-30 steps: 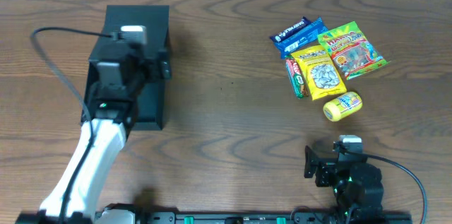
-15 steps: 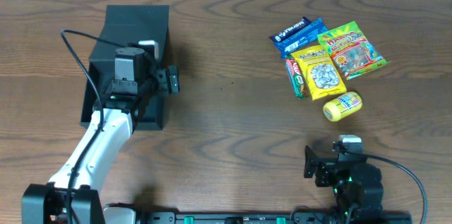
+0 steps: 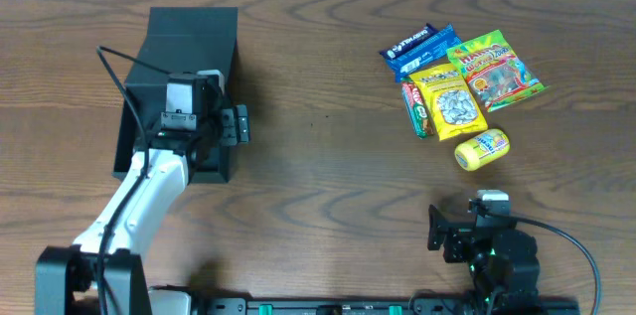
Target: Pack container
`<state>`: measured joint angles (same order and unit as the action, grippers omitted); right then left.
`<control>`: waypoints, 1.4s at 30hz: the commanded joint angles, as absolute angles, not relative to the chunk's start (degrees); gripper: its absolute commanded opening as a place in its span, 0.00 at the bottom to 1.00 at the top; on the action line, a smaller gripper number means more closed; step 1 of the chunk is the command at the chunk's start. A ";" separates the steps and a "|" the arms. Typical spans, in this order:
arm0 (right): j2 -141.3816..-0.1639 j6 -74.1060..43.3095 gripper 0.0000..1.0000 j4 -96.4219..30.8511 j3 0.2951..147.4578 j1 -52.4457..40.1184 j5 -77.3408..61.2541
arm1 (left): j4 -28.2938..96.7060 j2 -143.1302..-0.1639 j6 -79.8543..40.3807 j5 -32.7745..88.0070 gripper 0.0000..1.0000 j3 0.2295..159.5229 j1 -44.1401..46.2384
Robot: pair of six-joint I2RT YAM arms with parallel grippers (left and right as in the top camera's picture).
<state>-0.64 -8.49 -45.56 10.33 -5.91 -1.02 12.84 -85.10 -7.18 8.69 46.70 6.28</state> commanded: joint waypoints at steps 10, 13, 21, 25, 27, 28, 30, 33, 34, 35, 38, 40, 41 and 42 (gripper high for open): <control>-0.49 -7.86 0.99 -45.60 10.07 -5.98 -0.43 | 11.25 -89.25 -6.44 7.05 0.05 47.31 6.42; -0.49 -7.84 0.99 -45.60 10.07 -5.98 -0.40 | 10.17 -89.23 -6.85 7.53 0.05 47.37 6.44; -0.49 -7.84 0.99 -45.60 10.07 -5.98 -0.40 | 6.98 -89.36 -9.45 6.87 0.05 50.65 11.60; -0.49 -7.86 0.99 -45.60 10.07 -5.98 -0.40 | 6.83 -91.70 -12.23 5.37 0.05 54.72 16.19; -0.49 -7.84 0.99 -45.60 10.07 -5.98 -0.40 | 6.81 -94.02 -15.33 5.37 0.05 57.52 18.31; -0.49 -7.84 0.99 -45.60 10.07 -5.98 -0.43 | 6.81 -95.20 -16.38 5.37 0.05 58.98 19.25; -0.49 -7.84 0.99 -45.60 10.07 -5.98 -0.40 | 6.87 -97.82 -18.39 5.34 0.05 62.33 21.28; -0.49 -7.84 0.99 -45.60 10.07 -5.98 -0.43 | 9.04 -103.20 -23.51 4.14 0.05 69.52 25.39; -0.49 -7.84 0.99 -45.60 10.07 -5.98 -0.43 | 10.20 -104.71 -24.47 3.11 0.05 71.64 26.57; -0.49 -7.84 0.99 -45.60 10.07 -5.98 -0.40 | 11.31 -106.24 -25.06 1.91 0.05 73.67 27.77; -0.49 -7.84 0.99 -45.60 10.07 -5.98 -0.40 | 14.11 -110.63 -26.85 -0.47 0.05 79.55 31.11; -0.49 -7.84 0.99 -45.60 10.07 -5.98 -0.40 | 15.97 -113.69 -28.93 -0.95 0.05 83.61 33.30; -0.49 -7.84 0.99 -45.60 10.07 -5.98 -0.40 | 16.86 -115.00 -30.24 -1.13 0.05 85.32 34.13; -0.49 -7.86 0.99 -45.60 10.07 -5.98 -0.40 | 17.72 -116.22 -31.35 -1.13 0.05 86.87 34.83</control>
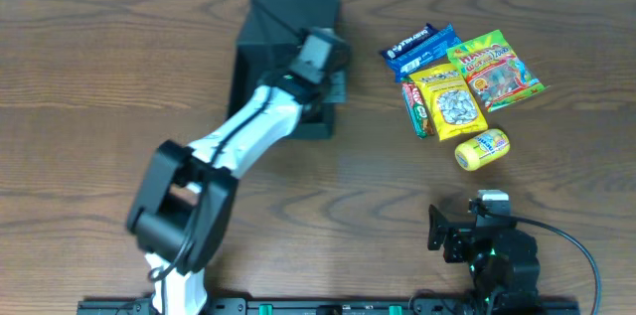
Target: Pack container
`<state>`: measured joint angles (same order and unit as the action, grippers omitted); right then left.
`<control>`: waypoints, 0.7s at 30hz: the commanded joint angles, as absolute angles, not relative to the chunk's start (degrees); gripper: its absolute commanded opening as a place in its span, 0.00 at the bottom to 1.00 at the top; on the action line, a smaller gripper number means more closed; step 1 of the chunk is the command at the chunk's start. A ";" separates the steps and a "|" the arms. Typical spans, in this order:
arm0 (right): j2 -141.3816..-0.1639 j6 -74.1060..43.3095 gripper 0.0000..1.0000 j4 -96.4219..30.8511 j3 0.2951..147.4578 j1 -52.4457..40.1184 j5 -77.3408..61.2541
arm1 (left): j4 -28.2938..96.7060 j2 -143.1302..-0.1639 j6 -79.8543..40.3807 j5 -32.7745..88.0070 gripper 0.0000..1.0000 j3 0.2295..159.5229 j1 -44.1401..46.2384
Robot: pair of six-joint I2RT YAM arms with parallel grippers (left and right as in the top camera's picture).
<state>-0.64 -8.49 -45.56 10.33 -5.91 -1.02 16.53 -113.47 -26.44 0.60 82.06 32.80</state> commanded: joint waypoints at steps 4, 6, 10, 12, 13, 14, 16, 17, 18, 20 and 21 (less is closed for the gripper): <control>-0.49 -7.84 0.99 -45.60 10.07 -5.98 -0.40 | 21.96 -120.03 -35.24 -1.06 0.05 91.88 36.60; -0.49 -7.84 0.99 -45.60 10.07 -5.98 -0.40 | 23.35 -121.27 -36.07 -1.06 0.05 93.36 37.32; -0.49 -7.84 0.99 -45.60 10.07 -5.98 -0.40 | 22.72 -121.38 -35.99 -0.97 0.11 93.76 37.98; -0.49 -7.84 0.99 -45.60 10.07 -5.98 -0.40 | 22.68 -121.34 -35.55 -0.56 0.45 94.43 37.95; -0.49 -7.84 0.99 -45.60 10.07 -5.98 -0.40 | 22.70 -121.23 -34.57 -0.43 0.55 94.98 37.95; -0.49 -7.84 0.99 -45.60 10.07 -5.98 -0.40 | 22.70 -121.05 -33.01 -0.43 0.58 95.61 37.95; -0.49 -7.84 0.99 -45.60 10.07 -5.98 -0.40 | 23.14 -120.51 -27.70 -0.47 0.61 97.76 37.89; -0.49 -7.84 0.99 -45.60 10.07 -5.98 -0.40 | 23.68 -120.14 -25.10 -0.69 0.61 98.78 37.89; -0.49 -7.84 0.99 -45.60 10.07 -5.98 -0.40 | 24.60 -119.63 -22.46 -1.41 0.60 99.77 37.89; -0.49 -7.84 0.99 -45.60 10.07 -5.98 -0.43 | 29.43 -117.54 -17.47 -9.93 0.60 101.95 37.80; -0.49 -7.84 0.99 -45.60 10.07 -5.98 -0.40 | 32.05 -116.09 -15.49 -16.88 0.60 102.41 37.63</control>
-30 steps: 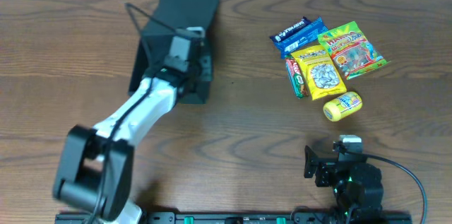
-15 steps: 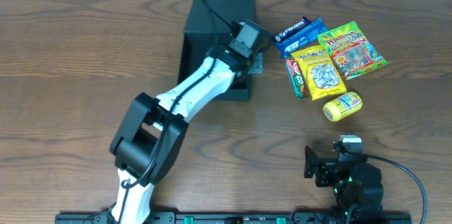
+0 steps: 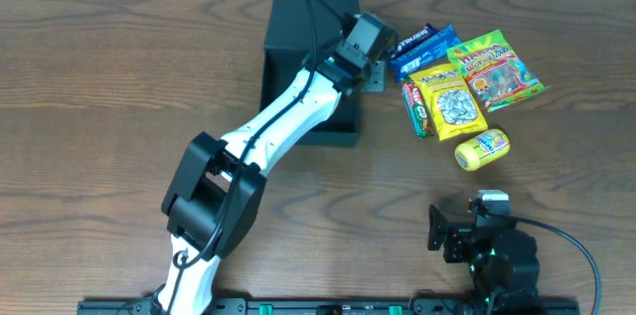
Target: Pack container
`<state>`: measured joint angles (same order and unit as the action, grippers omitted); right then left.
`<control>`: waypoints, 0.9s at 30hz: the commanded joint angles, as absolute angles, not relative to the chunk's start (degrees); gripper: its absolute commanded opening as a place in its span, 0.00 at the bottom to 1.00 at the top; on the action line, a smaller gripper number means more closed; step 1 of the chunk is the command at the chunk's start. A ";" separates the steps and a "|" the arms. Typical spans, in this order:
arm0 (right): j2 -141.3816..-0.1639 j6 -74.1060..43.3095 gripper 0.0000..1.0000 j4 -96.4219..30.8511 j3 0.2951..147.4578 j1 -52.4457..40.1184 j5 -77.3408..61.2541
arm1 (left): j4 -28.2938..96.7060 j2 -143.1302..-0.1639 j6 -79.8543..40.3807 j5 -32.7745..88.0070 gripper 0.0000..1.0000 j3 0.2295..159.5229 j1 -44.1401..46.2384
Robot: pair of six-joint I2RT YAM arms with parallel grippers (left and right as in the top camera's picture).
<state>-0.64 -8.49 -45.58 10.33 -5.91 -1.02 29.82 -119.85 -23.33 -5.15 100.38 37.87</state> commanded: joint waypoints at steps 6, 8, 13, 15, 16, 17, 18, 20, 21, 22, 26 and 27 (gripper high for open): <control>-0.49 -7.84 0.99 -45.60 10.07 -5.98 -0.40 | 47.62 -113.19 -10.31 -30.41 0.64 102.37 31.51; -0.49 -7.84 0.99 -45.60 10.07 -5.98 -0.40 | 50.30 -113.73 -10.35 -26.74 0.63 102.17 28.25; -0.49 -7.84 0.99 -45.60 10.07 -5.98 -0.40 | 50.54 -114.02 -12.01 -19.81 0.65 99.29 20.73; -0.49 -7.84 0.99 -45.60 10.07 -5.98 -0.40 | 49.21 -114.02 -11.94 -13.74 0.66 97.60 18.15; -0.49 -7.84 0.99 -45.60 10.07 -5.98 -0.40 | 47.99 -114.02 -11.70 -10.28 0.67 96.53 17.04; -0.49 -7.84 0.99 -45.60 10.07 -5.98 -0.40 | 46.37 -114.02 -11.31 -7.16 0.67 95.24 16.10; -0.49 -7.84 0.99 -45.60 10.07 -5.98 -0.40 | 44.71 -114.02 -10.76 -4.51 0.68 93.86 15.49; -0.49 -7.84 0.99 -45.60 10.07 -5.98 -0.40 | 40.93 -114.02 -9.61 -1.21 0.69 90.35 14.85; -0.49 -7.84 0.99 -45.60 10.07 -5.98 -0.40 | 40.12 -114.02 -9.30 -1.17 0.69 89.43 14.85; -0.49 -7.84 0.99 -45.60 10.07 -5.98 -0.40 | 39.18 -114.02 -8.75 -1.19 0.70 88.38 14.90; -0.49 -7.84 0.99 -45.60 10.07 -5.98 -0.40 | 37.98 -114.02 -7.25 0.34 0.72 87.42 15.55; -0.49 -7.84 0.99 -45.60 10.07 -5.98 -0.40 | 37.80 -113.97 -7.25 0.34 0.73 87.42 15.70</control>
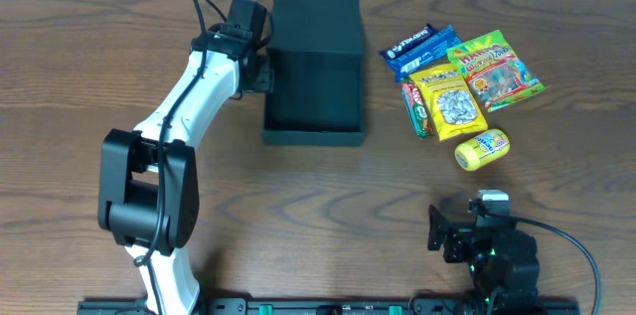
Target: Pack container
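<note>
An open black container (313,121) stands at the back middle of the table in the overhead view. My left gripper (261,69) sits just outside its left wall with its fingers spread and nothing between them. To the container's right lie the snacks: a blue bar (419,49), a yellow seed packet (447,101), a green gummy bag (494,72), a green-and-red bar (415,108) and a yellow capsule (482,148). My right gripper (434,229) is parked near the front edge, below the snacks, and its jaws cannot be made out.
The left arm (189,96) stretches from the front left up to the container's left side. A cable (581,255) loops beside the parked right arm. The white back edge of the table runs just behind the container.
My left gripper was at the container's right wall near the blue bar. It is now outside the left wall and has let go. The container and the snacks have not moved.
The container first stood at the far left with my left gripper on its right wall. It was then nearer the middle, then beside the snacks, still with the gripper on it. Now it rests there, released. The right arm stayed parked throughout.
</note>
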`<state>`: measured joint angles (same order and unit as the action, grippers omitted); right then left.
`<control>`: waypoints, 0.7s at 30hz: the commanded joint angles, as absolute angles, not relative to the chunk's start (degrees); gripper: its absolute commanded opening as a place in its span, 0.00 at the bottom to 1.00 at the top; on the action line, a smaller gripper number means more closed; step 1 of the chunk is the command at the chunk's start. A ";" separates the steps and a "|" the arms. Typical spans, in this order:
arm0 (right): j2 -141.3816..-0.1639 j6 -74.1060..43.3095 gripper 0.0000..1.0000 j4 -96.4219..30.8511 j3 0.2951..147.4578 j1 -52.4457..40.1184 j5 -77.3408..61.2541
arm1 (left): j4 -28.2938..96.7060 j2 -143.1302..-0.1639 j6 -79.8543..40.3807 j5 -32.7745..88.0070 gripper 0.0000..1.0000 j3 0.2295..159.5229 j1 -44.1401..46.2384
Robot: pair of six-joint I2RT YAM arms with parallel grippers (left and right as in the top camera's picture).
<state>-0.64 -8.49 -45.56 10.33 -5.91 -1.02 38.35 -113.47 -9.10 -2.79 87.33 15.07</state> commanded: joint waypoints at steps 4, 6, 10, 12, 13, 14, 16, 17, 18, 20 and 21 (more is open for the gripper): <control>-0.49 -7.84 0.99 -45.60 10.07 -5.98 -0.43 | 37.41 -113.97 -7.25 1.08 0.73 87.44 15.73; -0.49 -7.86 0.99 -45.60 10.07 -5.98 -0.40 | 37.41 -113.86 -7.27 0.89 0.72 87.44 15.70; -0.49 -7.84 0.99 -45.60 10.07 -5.98 -0.40 | 37.19 -112.75 -7.31 0.80 0.72 88.84 15.25; -0.49 -7.84 0.99 -45.60 10.07 -5.98 -0.40 | 36.84 -111.74 -7.27 0.56 0.72 90.17 15.25; -0.49 -7.84 0.99 -45.60 10.07 -5.98 -0.40 | 36.51 -111.33 -7.27 0.43 0.72 90.63 15.33; -0.49 -7.84 0.99 -45.60 10.07 -5.98 -0.43 | 35.92 -110.85 -7.27 0.47 0.72 90.94 15.46; -0.49 -7.84 0.99 -45.60 10.07 -5.98 -0.40 | 35.24 -110.52 -7.29 0.84 0.72 90.94 16.14; -0.49 -7.84 0.99 -45.60 10.07 -5.98 -0.43 | 35.31 -110.61 -7.29 1.56 0.72 90.89 16.47; -0.49 -7.84 0.99 -45.60 10.07 -5.98 -0.40 | 35.53 -110.96 -7.27 2.31 0.71 90.85 16.95; -0.49 -7.84 0.99 -45.60 10.07 -5.98 -0.40 | 35.92 -111.94 -7.27 3.05 0.69 90.85 18.22; -0.49 -7.84 0.99 -45.60 10.07 -5.98 -0.40 | 36.14 -112.66 -7.18 3.03 0.68 90.83 19.11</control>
